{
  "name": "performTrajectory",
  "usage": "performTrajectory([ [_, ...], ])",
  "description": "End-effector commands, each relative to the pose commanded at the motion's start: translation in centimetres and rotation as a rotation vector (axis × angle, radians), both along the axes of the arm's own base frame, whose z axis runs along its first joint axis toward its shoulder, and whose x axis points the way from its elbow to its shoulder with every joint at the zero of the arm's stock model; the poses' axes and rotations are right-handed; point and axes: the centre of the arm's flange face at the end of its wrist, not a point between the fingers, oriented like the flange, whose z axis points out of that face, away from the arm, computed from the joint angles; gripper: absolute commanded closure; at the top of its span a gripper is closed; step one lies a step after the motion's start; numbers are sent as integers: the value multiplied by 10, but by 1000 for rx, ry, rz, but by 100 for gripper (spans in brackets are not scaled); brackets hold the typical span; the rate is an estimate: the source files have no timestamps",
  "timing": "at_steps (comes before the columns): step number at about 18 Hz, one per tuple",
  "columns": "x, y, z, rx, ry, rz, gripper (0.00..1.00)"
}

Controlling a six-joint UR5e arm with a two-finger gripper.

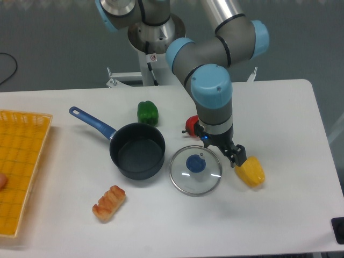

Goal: Pick up the yellow pepper
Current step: 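Raise the gripper up and away from the yellow pepper, opening it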

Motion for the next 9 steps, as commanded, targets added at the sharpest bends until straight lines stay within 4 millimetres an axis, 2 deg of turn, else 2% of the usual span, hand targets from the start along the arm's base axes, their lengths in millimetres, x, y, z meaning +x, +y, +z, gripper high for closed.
performTrajectory([
  [3,2,-3,-8,-7,-13,9,0],
  [7,-1,-10,-2,13,-19,18,0],
  [9,-4,-14,-5,10,-25,29,0],
])
